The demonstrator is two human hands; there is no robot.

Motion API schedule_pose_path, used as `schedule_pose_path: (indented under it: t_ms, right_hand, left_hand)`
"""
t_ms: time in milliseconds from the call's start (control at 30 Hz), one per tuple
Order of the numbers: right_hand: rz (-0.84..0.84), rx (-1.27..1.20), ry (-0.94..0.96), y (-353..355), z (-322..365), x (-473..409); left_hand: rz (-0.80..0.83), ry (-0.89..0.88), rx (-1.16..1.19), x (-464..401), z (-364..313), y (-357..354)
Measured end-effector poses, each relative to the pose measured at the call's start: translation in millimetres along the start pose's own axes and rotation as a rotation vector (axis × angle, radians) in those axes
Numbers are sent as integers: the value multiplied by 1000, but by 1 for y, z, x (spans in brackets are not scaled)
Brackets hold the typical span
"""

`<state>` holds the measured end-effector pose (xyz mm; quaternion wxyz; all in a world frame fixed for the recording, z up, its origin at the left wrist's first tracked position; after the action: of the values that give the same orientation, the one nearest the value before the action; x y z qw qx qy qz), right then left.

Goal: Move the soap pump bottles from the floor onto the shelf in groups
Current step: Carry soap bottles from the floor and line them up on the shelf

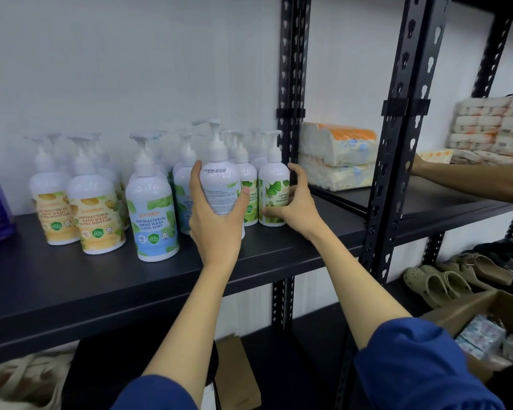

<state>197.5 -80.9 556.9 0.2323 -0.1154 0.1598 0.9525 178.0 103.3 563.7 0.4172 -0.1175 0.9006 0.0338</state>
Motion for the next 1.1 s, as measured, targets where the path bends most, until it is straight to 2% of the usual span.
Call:
schedule_pose_path:
  t_ms: [100,167,400,600,1100]
  right_hand:
    - [111,-23,-2,-3,0,2]
    - [127,-17,-8,0,-1,4]
    - [5,84,56,-1,3,4]
    - [76,83,45,-1,4,8]
    - [14,220,72,-4,6,5]
  left_hand:
    - [2,8,4,0,0,0]
    - [1,7,2,0,0,1]
    - [11,-5,-14,0,2,0]
    - [-1,7,-13,0,3,0]
    - [-15,5,-39,-1,4,1]
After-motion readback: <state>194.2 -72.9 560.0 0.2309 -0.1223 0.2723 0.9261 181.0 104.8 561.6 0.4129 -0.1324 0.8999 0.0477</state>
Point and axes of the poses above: each hand's wrist, its own x-axis away from the middle knuckle, its own y-axis out of the back of the hand, z = x × y, the point moved 5 cm from there along -x, towards the middle knuckle, and after that the axes turned 12 degrees about -y, right-handed, at the moved point
